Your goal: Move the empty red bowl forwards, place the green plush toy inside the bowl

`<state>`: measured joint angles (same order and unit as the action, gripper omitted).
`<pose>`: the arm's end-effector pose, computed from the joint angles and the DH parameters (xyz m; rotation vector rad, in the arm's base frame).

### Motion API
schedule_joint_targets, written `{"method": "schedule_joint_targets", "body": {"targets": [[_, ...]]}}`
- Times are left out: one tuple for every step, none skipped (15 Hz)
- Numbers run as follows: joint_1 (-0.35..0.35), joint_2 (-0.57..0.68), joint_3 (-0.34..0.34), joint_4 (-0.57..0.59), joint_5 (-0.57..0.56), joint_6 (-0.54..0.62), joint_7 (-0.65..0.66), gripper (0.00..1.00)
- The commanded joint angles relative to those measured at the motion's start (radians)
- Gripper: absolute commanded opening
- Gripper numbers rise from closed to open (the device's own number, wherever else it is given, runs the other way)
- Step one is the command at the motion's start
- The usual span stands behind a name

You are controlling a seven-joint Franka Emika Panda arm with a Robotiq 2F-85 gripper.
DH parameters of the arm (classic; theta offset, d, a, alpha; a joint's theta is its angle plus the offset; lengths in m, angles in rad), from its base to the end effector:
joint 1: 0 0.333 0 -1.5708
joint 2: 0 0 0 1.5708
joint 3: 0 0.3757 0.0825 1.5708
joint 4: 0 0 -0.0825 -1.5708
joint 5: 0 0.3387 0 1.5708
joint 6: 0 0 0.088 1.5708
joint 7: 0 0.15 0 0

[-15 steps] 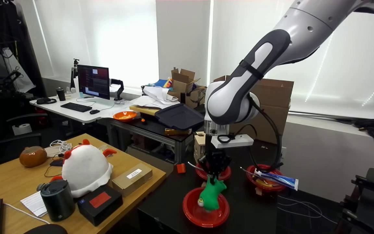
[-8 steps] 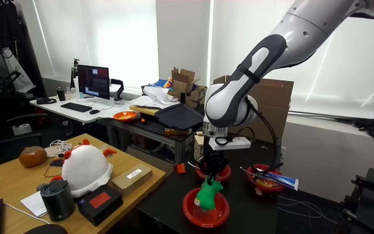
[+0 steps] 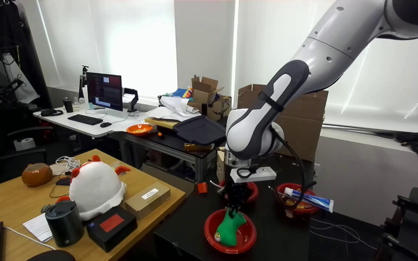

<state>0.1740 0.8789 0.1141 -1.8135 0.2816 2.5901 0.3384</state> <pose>0.6116 0.1778 0.0848 -2.9085 0.4924 0.2499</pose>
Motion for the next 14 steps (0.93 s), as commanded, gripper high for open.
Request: {"method": "schedule_joint_targets", "body": {"targets": [[0.012, 0.022, 0.004, 0.024, 0.012, 0.028, 0.015, 0.02], [0.014, 0.026, 0.003, 0.026, 0.011, 0.032, 0.016, 0.02], [0.018, 0.029, -0.001, 0.027, 0.007, 0.034, 0.017, 0.02], [0.023, 0.029, -0.008, 0.026, 0.0, 0.034, 0.017, 0.02], [0.029, 0.024, -0.018, 0.021, -0.009, 0.032, 0.02, 0.02], [0.033, 0.018, -0.027, 0.017, -0.015, 0.038, 0.02, 0.35], [0.042, 0.011, -0.041, 0.012, -0.029, 0.043, 0.016, 0.36], [0.045, 0.009, -0.046, 0.011, -0.034, 0.048, 0.019, 0.43], [0.046, 0.001, -0.057, 0.011, -0.048, 0.043, 0.013, 0.49], [0.037, -0.008, -0.061, 0.013, -0.055, 0.033, 0.005, 0.58], [0.037, -0.013, -0.066, 0.014, -0.062, 0.033, 0.004, 0.65], [0.038, -0.019, -0.068, 0.011, -0.066, 0.041, 0.005, 0.72], [0.036, -0.024, -0.069, 0.011, -0.068, 0.04, 0.005, 0.8], [0.036, -0.03, -0.07, 0.008, -0.071, 0.043, 0.005, 0.87]]}}
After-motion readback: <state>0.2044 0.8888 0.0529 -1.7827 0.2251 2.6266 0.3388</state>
